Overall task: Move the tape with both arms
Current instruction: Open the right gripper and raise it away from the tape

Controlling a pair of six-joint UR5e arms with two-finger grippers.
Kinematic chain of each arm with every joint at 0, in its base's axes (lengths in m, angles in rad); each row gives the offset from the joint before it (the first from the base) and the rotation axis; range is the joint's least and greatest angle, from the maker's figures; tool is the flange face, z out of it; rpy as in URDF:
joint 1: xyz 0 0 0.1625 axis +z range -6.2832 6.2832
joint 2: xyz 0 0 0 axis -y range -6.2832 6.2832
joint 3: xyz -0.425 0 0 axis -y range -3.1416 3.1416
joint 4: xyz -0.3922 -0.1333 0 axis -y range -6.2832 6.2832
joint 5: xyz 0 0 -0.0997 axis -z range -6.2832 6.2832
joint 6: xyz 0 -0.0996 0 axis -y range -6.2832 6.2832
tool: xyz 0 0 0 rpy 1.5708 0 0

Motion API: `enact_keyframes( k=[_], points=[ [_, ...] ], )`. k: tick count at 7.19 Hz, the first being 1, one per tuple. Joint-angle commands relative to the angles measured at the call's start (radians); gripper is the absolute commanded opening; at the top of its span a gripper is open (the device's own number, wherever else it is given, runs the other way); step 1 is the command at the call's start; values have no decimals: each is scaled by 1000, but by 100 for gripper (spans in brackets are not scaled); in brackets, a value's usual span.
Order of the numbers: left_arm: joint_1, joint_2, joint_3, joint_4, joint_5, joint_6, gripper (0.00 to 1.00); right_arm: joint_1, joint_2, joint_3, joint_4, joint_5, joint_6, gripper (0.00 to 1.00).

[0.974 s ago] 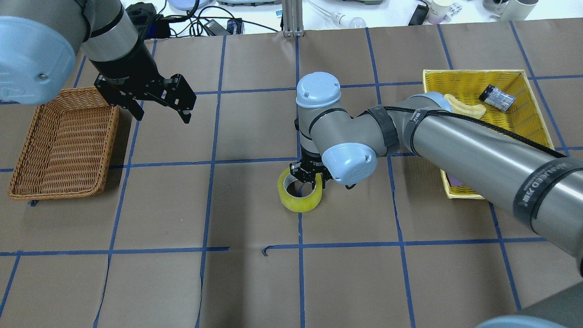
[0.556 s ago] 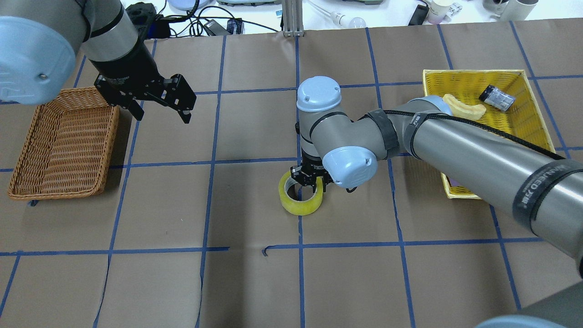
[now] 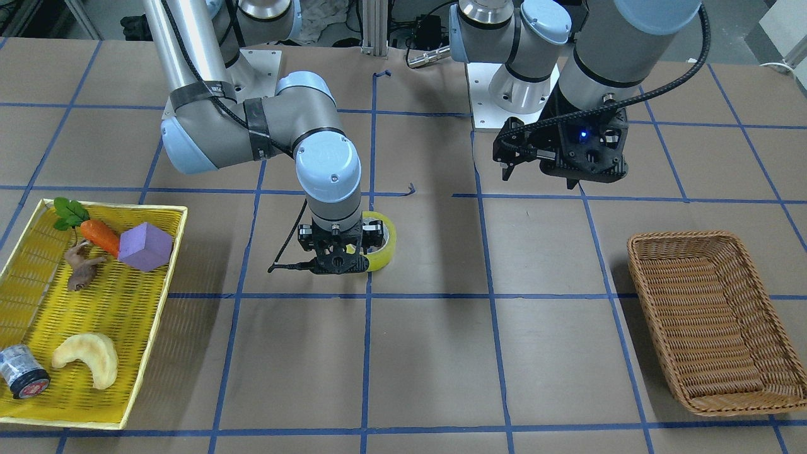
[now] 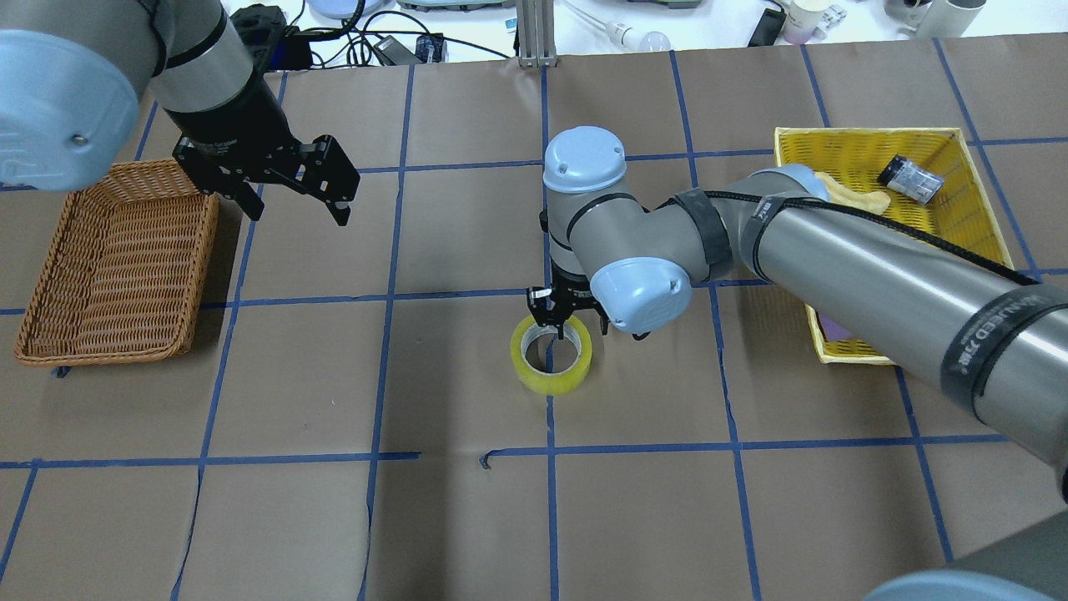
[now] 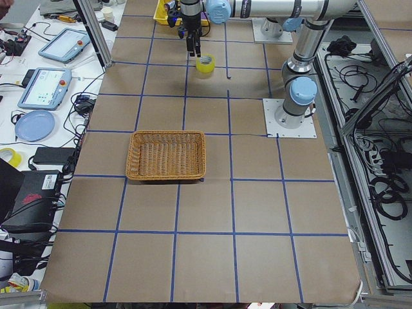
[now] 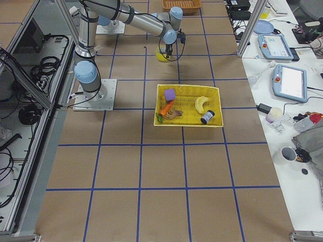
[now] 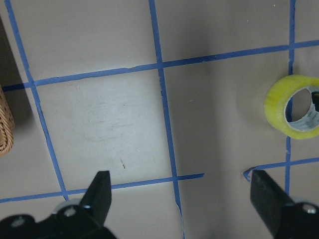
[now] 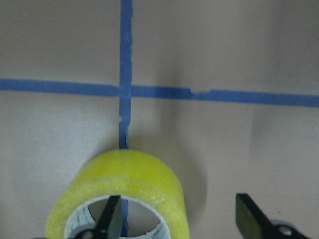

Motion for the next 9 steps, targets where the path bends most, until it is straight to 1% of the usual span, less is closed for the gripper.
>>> enact_keyframes(
  k=[1,2,3,4,5,6,7,8,9],
  points=[
    [-1,2,0,1,-1,-6,100,-36,-13,-151,176,-5,-16,100],
    [-1,2,0,1,-1,-6,100,-43,-13,-176,195,-9,-16,100],
    [-2,2,0,1,-1,-6,100,-65,-14,-181,201,-9,-18,100],
    [-2,3,0,1,-1,-8,100,-97,-28,-202,238,-8,-36,100],
    [-5,-4,-2,3,-9,-15,100,-137,-46,-242,320,-9,-92,100],
    [-11,-14,-12,12,-15,-65,100,-169,-64,-291,382,-11,-104,100],
    [-17,-12,-44,18,-17,-121,100,-191,-86,-324,441,-14,-108,100],
    [-43,-12,-57,24,-20,-153,100,-227,-129,-332,456,-34,-151,100],
    [-85,-14,-57,35,-20,-194,100,-261,-193,-319,459,-28,-165,100]
  ],
)
